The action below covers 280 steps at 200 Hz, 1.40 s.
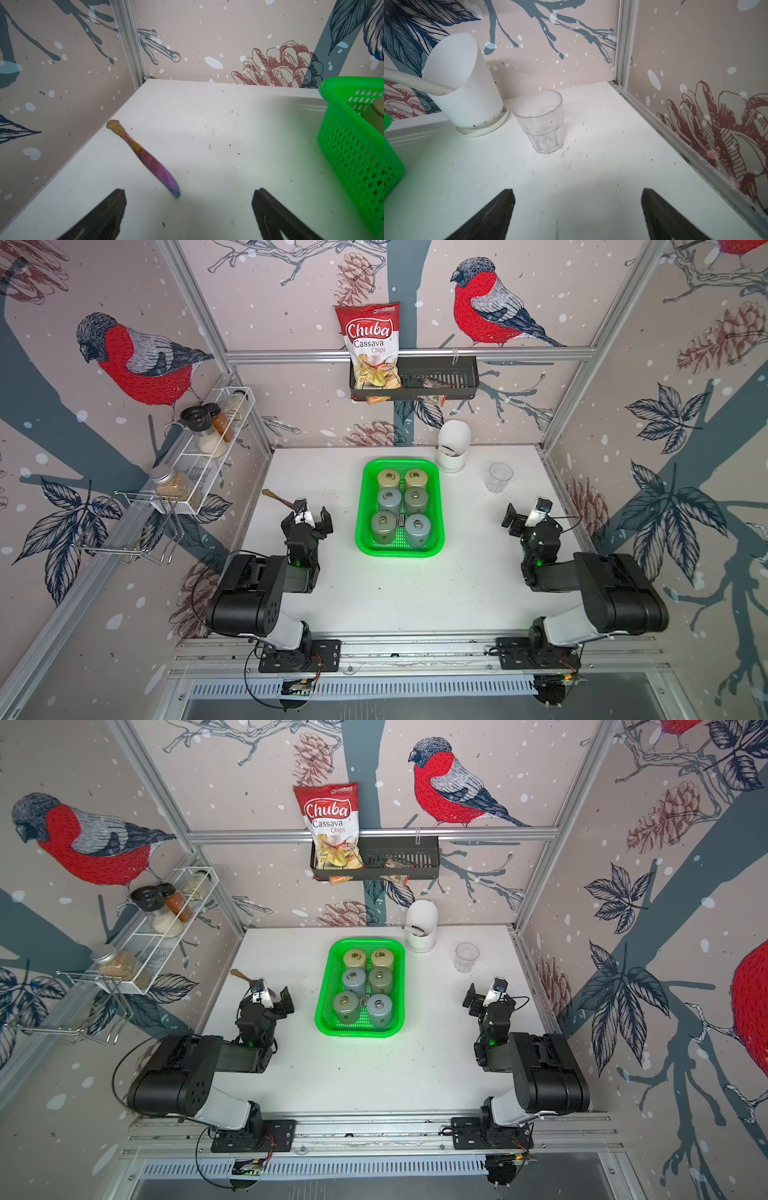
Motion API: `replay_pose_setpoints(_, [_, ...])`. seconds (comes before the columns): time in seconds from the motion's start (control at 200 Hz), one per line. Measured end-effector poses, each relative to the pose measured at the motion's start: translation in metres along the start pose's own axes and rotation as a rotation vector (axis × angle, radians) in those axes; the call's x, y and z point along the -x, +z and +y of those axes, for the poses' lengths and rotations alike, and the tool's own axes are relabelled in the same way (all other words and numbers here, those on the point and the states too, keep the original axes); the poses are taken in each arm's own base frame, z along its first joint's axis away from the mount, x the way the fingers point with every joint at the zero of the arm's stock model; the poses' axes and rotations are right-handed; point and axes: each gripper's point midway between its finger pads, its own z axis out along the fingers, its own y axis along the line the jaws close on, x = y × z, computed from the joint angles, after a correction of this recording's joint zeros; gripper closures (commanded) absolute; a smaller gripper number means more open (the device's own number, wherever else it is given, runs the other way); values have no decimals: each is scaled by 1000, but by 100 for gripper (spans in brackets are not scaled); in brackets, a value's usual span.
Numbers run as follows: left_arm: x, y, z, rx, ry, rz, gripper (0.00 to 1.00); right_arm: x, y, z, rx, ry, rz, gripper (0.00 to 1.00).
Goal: Take the tea canister out of the basket
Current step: Pick up the tea canister from the basket.
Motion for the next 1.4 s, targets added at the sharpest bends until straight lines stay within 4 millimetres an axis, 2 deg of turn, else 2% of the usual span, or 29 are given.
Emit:
replay_pose_setpoints(0.66, [0,0,0,0,0,0,3,0,0,0,0,0,0,0])
replay_pose_setpoints(0.72, [5,1,0,0,1,2,3,1,-1,2,6,-5,-4,0])
replay_pose_setpoints(0.77, [23,3,0,7,-6,-25,3,7,0,7,11,-20,-10,0])
replay_pose_setpoints(0.841, [49,-3,4,23,-24,-90,3,32,8,27,49,-43,-36,0])
replay_pose_setpoints(0.956, [71,-9,5,23,-56,-95,3,81,13,59,93,-87,-76,0])
replay_pose_setpoints(1.031, [93,-12,4,17,-97,-103,3,115,16,81,133,-103,-75,0])
replay_pose_setpoints(1.106, [110,-17,5,13,-134,-103,3,153,13,111,202,-114,-77,0])
replay_pose_setpoints(1.146, [115,-20,4,3,-150,-98,3,169,7,134,258,-125,-65,0])
replay_pose_setpoints(1.206, [121,-24,1,-15,-159,-84,3,179,-3,171,347,-150,-25,0])
replay_pose_setpoints(1.266, [125,-28,-2,-25,-173,-68,3,179,-11,206,425,-185,50,0])
replay_pose_setpoints(1.311, [125,-30,-5,-35,-172,-53,3,171,-17,229,482,-201,125,0])
replay_pose_setpoints(1.401, [123,-31,-16,-71,-180,-15,3,149,-27,256,536,-252,284,0])
